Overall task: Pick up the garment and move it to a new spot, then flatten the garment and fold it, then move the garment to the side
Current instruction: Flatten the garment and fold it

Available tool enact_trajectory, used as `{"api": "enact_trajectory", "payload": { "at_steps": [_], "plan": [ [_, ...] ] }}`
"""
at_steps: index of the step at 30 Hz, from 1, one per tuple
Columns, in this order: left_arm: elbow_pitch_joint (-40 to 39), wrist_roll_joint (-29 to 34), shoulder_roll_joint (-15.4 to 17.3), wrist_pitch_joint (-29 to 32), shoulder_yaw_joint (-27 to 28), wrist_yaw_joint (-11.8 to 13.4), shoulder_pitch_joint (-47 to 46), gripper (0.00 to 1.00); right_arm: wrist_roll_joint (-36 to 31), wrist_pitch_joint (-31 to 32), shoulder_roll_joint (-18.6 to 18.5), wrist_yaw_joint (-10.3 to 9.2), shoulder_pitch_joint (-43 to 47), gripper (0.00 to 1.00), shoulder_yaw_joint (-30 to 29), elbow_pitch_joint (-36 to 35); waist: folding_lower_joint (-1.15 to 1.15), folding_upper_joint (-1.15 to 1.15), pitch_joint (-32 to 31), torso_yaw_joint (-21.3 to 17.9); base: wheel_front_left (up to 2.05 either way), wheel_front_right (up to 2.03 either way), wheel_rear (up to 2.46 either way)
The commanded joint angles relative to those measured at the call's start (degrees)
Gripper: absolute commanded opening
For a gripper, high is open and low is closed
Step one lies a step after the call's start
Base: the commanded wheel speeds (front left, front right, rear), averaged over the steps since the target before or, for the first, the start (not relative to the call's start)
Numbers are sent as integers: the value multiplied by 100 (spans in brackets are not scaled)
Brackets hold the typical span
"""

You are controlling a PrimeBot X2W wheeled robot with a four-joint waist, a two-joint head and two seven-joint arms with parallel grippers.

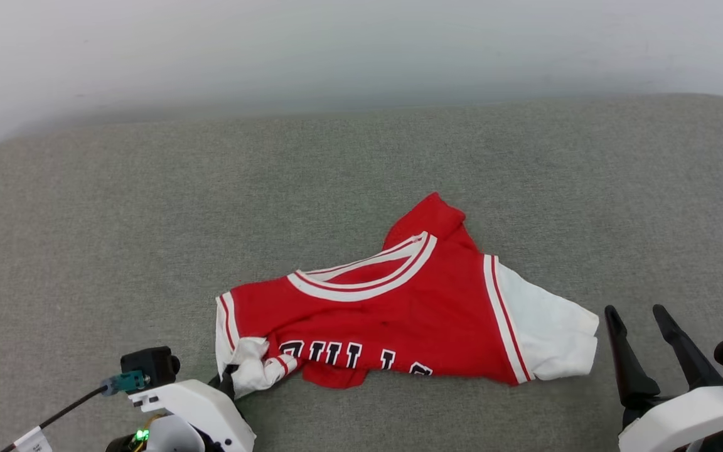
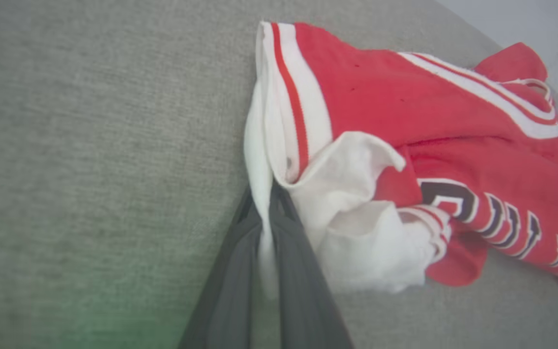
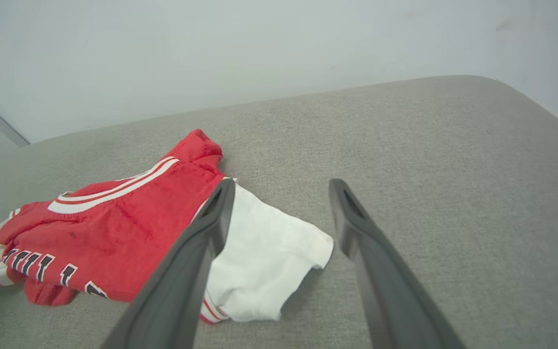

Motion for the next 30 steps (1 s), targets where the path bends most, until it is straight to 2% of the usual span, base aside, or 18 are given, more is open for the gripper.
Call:
{"api": "enact_trajectory", "payload": {
  "at_steps": [1,2,3,4,7,12,15,19,24,27,30],
  "plan": [
    [49,-31,4,15,-17,13,84,2,-33,9,11,-3,-97,100,3,-33,0,0,21,42,0,0,0],
    [92,-35,-12,10,-29,-2,111,33,-39,20,12,-3,-110,100,3,-41,0,0,26,63,0,0,0],
    [130,-42,-23,-11,-37,-24,134,78,-49,33,12,-2,-120,100,-3,-50,0,0,26,83,0,0,0],
    [186,-33,-21,-44,-49,-32,159,100,-57,48,12,-2,-121,100,-3,-59,0,0,22,96,0,0,0],
    [270,87,27,-295,-34,-65,149,100,-90,72,12,-3,-104,100,-2,-64,0,0,-48,132,0,0,0],
    [55,474,98,-1161,30,-5,55,100,-137,129,12,-2,-50,100,-15,-73,0,0,-258,147,0,0,0],
    [-99,757,232,-1531,12,79,-7,100,-148,160,13,-3,4,100,-37,-60,0,0,-413,163,0,0,0],
    [-414,1207,380,-1802,-86,312,-20,100,-138,200,13,-2,76,100,-61,-61,0,0,-594,172,0,0,0],
    [-902,1548,517,-1667,-253,585,86,100,-141,249,13,-3,150,100,-83,-115,0,0,-719,165,0,0,0],
    [-1174,1428,572,-1273,-298,565,92,100,-137,266,13,-2,173,100,-97,-143,0,0,-744,161,0,0,0],
    [-1341,1316,745,-653,-425,440,34,100,-109,274,13,-2,209,100,-98,-154,0,0,-743,145,0,0,0]
  ]
}}
